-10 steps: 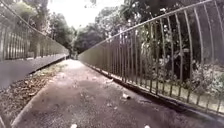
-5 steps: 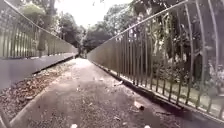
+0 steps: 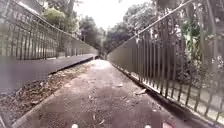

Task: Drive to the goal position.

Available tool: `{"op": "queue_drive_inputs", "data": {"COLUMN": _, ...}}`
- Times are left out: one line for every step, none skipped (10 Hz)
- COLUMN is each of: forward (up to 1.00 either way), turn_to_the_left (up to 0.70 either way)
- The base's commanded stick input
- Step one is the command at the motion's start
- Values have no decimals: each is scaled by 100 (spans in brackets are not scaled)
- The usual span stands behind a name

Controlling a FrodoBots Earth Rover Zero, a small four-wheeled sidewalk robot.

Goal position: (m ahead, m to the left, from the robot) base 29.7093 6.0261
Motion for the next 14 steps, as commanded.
{"op": "queue_drive_inputs", "data": {"forward": 100, "turn_to_the_left": 0}}
{"op": "queue_drive_inputs", "data": {"forward": 100, "turn_to_the_left": 0}}
{"op": "queue_drive_inputs", "data": {"forward": 100, "turn_to_the_left": 0}}
{"op": "queue_drive_inputs", "data": {"forward": 100, "turn_to_the_left": 0}}
{"op": "queue_drive_inputs", "data": {"forward": 100, "turn_to_the_left": 0}}
{"op": "queue_drive_inputs", "data": {"forward": 100, "turn_to_the_left": 0}}
{"op": "queue_drive_inputs", "data": {"forward": 100, "turn_to_the_left": 0}}
{"op": "queue_drive_inputs", "data": {"forward": 100, "turn_to_the_left": 0}}
{"op": "queue_drive_inputs", "data": {"forward": 100, "turn_to_the_left": 0}}
{"op": "queue_drive_inputs", "data": {"forward": 100, "turn_to_the_left": 0}}
{"op": "queue_drive_inputs", "data": {"forward": 100, "turn_to_the_left": 0}}
{"op": "queue_drive_inputs", "data": {"forward": 100, "turn_to_the_left": 0}}
{"op": "queue_drive_inputs", "data": {"forward": 100, "turn_to_the_left": 0}}
{"op": "queue_drive_inputs", "data": {"forward": 100, "turn_to_the_left": 0}}
